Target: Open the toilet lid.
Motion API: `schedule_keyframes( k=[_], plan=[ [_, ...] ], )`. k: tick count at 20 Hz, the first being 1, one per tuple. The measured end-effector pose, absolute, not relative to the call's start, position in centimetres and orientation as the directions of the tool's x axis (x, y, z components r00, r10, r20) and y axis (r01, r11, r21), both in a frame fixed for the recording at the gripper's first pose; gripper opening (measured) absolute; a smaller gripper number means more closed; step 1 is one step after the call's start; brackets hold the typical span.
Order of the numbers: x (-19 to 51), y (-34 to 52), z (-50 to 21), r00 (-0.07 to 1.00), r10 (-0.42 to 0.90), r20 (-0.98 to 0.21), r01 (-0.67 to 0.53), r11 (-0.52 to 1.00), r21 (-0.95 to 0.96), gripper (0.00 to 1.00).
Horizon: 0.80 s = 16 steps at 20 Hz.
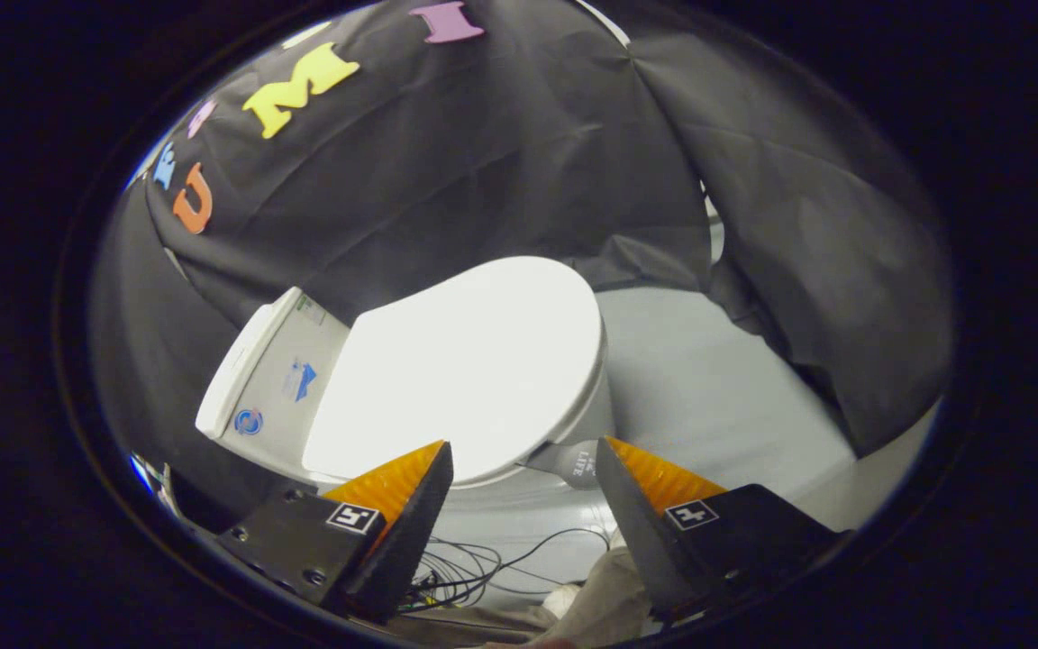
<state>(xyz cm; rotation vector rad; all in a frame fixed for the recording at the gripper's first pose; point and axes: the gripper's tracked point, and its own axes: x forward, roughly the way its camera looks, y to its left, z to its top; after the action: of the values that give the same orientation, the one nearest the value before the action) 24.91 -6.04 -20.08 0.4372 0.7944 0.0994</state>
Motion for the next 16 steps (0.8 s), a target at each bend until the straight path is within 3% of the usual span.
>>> schedule_keyframes(
  k=[6, 12, 16],
  plan=[
    [25.3, -7.9, -23.9, 0.597, 0.250, -0.762, 0.194, 0.877, 0.440, 1.00],
    [26.1, -8.0, -25.1, 0.647, 0.349, -0.677, 0.255, 0.738, 0.625, 0.99],
    [26.4, -6.9, -25.5, 0.649, 0.420, -0.635, 0.228, 0.688, 0.689, 0.96]
  ],
)
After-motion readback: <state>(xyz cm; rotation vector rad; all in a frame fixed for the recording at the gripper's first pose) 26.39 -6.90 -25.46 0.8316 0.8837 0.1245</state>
